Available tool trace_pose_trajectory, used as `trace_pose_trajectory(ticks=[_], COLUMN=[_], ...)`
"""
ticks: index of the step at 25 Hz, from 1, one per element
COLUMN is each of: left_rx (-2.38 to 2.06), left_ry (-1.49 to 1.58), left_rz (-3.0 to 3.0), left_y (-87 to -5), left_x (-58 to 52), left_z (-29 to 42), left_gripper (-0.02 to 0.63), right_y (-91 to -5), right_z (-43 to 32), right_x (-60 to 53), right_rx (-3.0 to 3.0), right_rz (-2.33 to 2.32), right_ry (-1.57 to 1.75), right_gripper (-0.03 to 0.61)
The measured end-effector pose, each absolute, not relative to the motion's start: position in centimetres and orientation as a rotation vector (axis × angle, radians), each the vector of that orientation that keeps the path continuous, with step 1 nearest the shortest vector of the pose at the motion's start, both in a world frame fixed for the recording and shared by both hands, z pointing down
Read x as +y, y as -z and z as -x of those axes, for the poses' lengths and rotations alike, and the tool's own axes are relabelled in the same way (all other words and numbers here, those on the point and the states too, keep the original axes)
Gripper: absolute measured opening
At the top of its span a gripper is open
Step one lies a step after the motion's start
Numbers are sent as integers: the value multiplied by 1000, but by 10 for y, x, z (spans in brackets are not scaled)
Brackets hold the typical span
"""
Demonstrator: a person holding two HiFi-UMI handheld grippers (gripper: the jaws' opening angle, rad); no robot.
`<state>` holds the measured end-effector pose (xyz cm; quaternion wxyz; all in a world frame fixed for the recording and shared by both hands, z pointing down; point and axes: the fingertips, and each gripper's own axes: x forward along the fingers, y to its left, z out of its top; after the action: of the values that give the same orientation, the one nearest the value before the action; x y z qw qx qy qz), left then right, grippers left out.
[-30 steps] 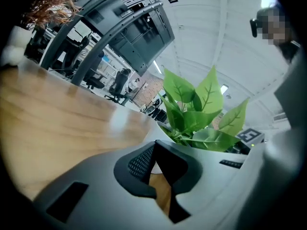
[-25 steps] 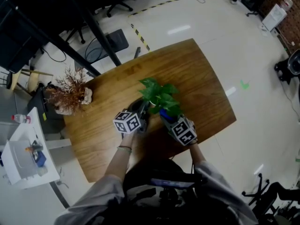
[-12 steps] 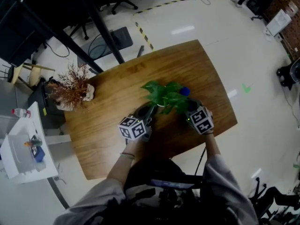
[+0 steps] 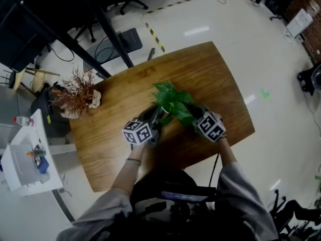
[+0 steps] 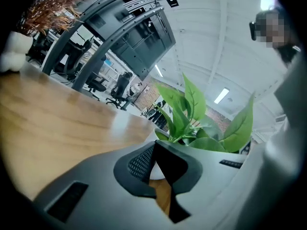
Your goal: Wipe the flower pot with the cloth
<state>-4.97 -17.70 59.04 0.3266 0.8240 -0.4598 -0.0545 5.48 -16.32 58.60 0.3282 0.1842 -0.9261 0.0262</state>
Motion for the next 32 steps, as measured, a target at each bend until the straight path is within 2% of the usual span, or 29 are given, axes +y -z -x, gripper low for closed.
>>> trace_pose_trajectory(ticks=[7, 11, 19, 24, 32], left_rx=[-1243, -1254, -1184, -1173, -1228], left_ry=[187, 192, 147, 95, 123], left_rz=[-2150, -2144, -2129, -2175, -2162], left_y=[-583, -579, -598, -602, -601], left_x=[-190, -176, -139, -144, -156], left_z=[69, 69, 46, 40, 61], left_gripper=[6, 6, 6, 6, 6], right_y=[-592, -591, -576, -569, -582], right_z=[-26, -34, -69, -49, -29], right_x=[-118, -117, -169, -184, -157], right_rx=[-2471, -2483, -2409, -2463, -2489], right_rz=[-516, -611, -673, -573, -539], right_ry=[-186, -267, -111, -71, -181], right_gripper=[58, 58, 58, 58, 58])
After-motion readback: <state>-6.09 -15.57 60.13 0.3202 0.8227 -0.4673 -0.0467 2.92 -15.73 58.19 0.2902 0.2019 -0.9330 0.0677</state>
